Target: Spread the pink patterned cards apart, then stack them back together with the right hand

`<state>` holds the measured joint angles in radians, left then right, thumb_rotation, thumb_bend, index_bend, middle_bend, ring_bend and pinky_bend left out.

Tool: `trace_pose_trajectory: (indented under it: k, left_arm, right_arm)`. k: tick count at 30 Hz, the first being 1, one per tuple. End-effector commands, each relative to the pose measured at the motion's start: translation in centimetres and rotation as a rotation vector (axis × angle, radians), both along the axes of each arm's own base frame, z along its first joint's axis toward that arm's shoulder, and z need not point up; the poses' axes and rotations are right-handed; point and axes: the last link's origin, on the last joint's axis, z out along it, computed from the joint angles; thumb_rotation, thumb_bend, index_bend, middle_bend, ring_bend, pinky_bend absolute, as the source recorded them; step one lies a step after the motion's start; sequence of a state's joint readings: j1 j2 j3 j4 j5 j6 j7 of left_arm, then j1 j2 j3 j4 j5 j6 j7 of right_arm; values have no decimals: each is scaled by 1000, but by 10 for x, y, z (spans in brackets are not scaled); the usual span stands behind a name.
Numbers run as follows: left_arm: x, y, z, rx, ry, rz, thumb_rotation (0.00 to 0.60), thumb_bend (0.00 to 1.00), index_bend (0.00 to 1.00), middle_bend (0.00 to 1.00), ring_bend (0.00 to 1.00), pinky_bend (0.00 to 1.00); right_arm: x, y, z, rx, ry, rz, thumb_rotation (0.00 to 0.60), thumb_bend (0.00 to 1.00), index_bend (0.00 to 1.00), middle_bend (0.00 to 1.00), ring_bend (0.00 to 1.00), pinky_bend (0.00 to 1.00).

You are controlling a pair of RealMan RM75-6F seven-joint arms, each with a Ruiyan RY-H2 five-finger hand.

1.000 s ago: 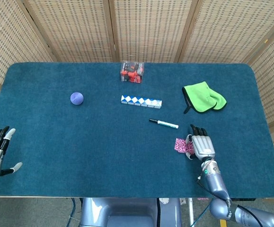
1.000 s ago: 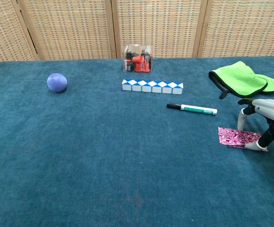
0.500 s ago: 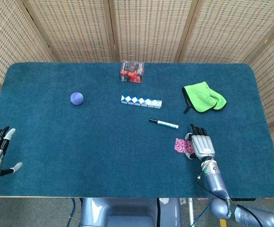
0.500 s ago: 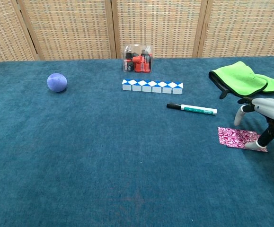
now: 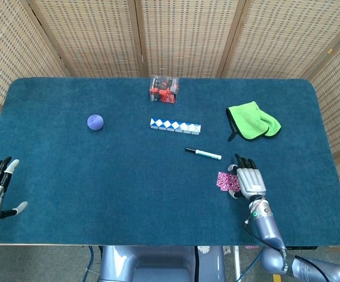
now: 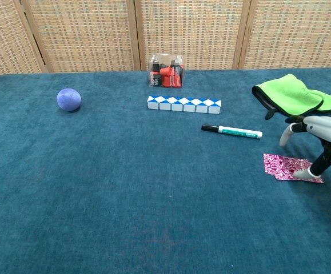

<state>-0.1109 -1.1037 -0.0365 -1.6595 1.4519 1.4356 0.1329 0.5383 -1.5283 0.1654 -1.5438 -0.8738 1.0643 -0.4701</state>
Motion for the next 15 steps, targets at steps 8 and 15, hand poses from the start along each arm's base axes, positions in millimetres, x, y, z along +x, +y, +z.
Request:
trace_pose_trajectory:
  k: [8,15]
  left_arm:
    - [0,1,0,-1,-5,1,600,0,0,0,0,0]
    - [0,0,1,-6,-7,-3,600,0,0,0,0,0]
  right_arm:
    - [-10,54,77,-158,-99,275,600,184,210,0,0,44]
    - [-51,95,110,-289,-119,330,600,13,137,0,0,44]
